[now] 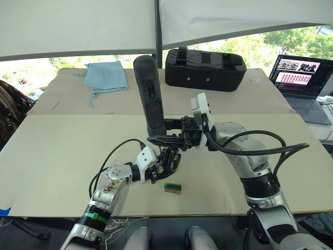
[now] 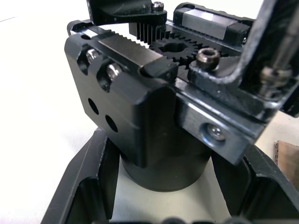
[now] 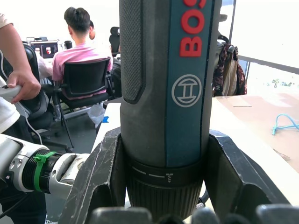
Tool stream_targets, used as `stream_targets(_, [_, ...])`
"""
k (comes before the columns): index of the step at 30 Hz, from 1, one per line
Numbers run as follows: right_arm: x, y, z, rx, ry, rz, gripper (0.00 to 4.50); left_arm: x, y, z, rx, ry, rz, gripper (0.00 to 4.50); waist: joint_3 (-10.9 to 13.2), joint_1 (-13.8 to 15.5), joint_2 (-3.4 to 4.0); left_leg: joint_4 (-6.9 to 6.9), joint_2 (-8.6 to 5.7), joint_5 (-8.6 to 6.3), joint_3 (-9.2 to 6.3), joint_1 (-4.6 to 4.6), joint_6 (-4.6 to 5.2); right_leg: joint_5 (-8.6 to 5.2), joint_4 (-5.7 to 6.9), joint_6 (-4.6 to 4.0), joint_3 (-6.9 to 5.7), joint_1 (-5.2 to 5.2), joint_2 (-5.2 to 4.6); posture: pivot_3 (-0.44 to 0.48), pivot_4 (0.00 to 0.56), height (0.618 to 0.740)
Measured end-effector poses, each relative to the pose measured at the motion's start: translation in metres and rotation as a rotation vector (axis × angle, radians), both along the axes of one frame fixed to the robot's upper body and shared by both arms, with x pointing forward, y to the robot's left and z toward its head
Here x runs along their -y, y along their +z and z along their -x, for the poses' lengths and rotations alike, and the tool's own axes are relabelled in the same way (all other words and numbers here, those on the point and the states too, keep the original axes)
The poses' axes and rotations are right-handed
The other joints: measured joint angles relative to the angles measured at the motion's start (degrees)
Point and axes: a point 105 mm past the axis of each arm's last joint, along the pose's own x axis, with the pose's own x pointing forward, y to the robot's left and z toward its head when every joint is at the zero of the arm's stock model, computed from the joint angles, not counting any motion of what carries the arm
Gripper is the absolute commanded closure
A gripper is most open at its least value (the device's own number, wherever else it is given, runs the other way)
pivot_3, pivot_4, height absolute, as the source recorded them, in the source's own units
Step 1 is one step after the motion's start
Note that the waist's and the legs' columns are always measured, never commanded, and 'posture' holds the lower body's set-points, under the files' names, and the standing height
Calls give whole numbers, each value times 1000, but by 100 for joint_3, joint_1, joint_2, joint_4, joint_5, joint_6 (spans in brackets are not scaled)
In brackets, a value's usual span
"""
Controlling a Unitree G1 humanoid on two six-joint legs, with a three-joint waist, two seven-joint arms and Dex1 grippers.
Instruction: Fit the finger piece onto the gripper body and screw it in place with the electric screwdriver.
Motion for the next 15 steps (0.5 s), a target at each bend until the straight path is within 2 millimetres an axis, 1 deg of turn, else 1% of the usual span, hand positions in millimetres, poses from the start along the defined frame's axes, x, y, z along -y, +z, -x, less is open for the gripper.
stream_targets(9, [2,-1,-1,12,-17,-23,2597,1,0,0,-10,4,7,2188,-1,11,0,0,0,0,0,2,0,0,-1,0,0,2,0,0,150,740])
stream_targets(15, [6,-6,-2,14,-43,-54,2597,1,-1,0,-17,12,11,2188,-13,15,2,0,0,0,1,9,0,0,-2,1,0,10,0,0,150,740])
